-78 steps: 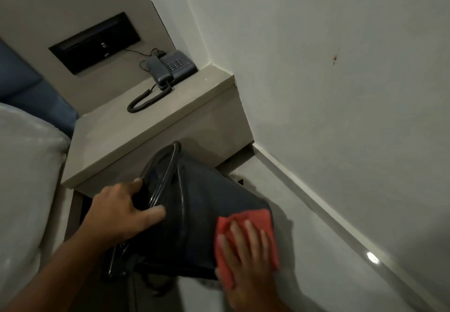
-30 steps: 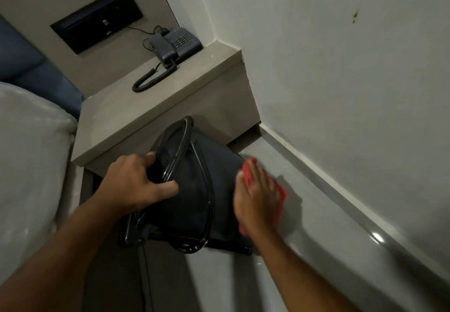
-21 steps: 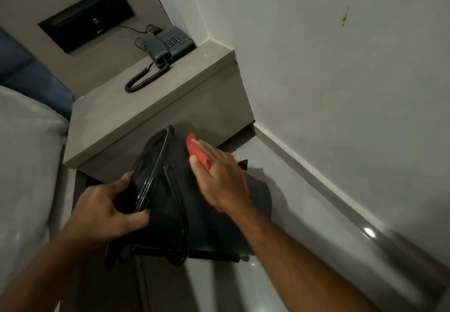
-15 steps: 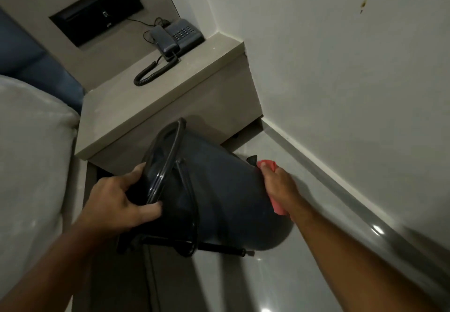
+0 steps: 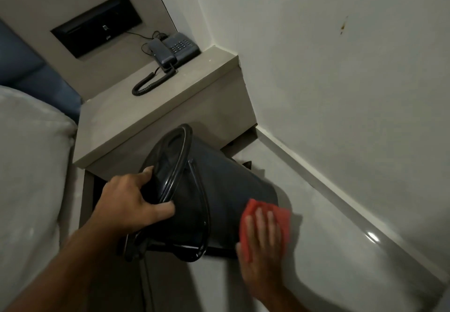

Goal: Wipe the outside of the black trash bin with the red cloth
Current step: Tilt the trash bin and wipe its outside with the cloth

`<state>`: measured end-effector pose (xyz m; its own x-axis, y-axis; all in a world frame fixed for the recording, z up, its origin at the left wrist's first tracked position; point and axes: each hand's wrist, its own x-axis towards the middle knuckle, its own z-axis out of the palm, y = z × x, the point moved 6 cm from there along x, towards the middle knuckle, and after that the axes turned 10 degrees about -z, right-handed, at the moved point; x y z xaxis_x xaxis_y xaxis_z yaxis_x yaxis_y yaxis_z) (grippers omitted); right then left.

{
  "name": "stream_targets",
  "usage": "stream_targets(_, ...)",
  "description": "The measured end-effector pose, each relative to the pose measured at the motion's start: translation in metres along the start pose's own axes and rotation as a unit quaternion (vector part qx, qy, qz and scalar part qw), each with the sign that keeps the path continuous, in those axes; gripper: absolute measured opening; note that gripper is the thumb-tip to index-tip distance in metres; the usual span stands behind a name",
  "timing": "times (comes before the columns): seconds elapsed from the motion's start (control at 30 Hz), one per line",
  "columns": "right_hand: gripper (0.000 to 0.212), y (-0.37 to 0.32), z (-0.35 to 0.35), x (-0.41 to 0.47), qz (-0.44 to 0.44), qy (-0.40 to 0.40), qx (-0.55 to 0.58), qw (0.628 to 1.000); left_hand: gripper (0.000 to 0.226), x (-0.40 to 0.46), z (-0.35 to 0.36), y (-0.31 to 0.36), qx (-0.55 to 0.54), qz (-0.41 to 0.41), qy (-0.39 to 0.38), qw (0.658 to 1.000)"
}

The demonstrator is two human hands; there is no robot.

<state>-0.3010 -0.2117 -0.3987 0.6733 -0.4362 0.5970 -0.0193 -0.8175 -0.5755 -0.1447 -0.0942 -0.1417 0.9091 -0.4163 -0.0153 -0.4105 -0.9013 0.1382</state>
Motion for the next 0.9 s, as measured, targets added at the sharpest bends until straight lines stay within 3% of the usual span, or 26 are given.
stream_targets(0.13,0.065,0.016,0.004,0.000,0.240,0.037,0.038,0.969,0.100,0.004,0.007,-0.015,-0.008,-0.016,-0.013,1.000)
stream_targets(0.17,0.066,0.001,0.006,0.008,0.232,0.026,0.029,0.972,0.099,0.005,0.007,-0.014,-0.011,-0.020,-0.012,1.000)
stream_targets(0.23,0.069,-0.046,0.012,0.020,0.080,-0.023,-0.027,0.996,0.100,0.006,0.005,-0.013,-0.034,-0.023,-0.008,0.999)
stream_targets(0.3,0.050,-0.078,0.020,0.006,-0.047,-0.020,-0.042,0.998,0.095,0.006,0.003,-0.008,-0.036,-0.021,-0.004,0.999)
stream_targets(0.4,0.039,-0.059,0.022,-0.026,-0.002,0.021,-0.011,1.000,0.082,0.001,0.005,0.003,-0.023,0.008,-0.019,1.000)
stream_targets(0.5,0.049,-0.026,0.017,-0.043,0.176,0.036,0.037,0.983,0.087,0.000,0.008,0.008,-0.018,0.010,-0.015,1.000)
stream_targets(0.57,0.044,-0.004,0.029,-0.045,0.343,-0.023,0.238,0.908,0.095,0.000,0.011,0.004,-0.014,-0.003,-0.018,1.000)
stream_targets(0.6,0.039,-0.001,0.025,-0.044,0.417,-0.002,0.287,0.862,0.096,-0.001,0.013,0.003,-0.015,-0.003,-0.022,1.000)
stream_targets(0.63,0.037,-0.002,0.022,-0.038,0.461,-0.007,0.289,0.839,0.097,-0.002,0.014,0.003,-0.018,0.000,-0.027,0.999)
stream_targets(0.7,0.029,-0.009,0.019,-0.019,0.561,0.006,0.394,0.729,0.095,-0.004,0.019,0.005,-0.025,0.004,-0.035,0.999)
stream_targets(0.8,0.023,-0.020,-0.005,0.025,0.579,0.015,0.439,0.686,0.090,-0.005,0.027,0.010,-0.012,0.009,-0.043,0.999)
stream_targets(0.9,0.038,-0.029,-0.039,0.051,0.583,-0.007,0.511,0.632,0.093,-0.004,0.025,0.019,0.015,0.033,-0.035,0.999)
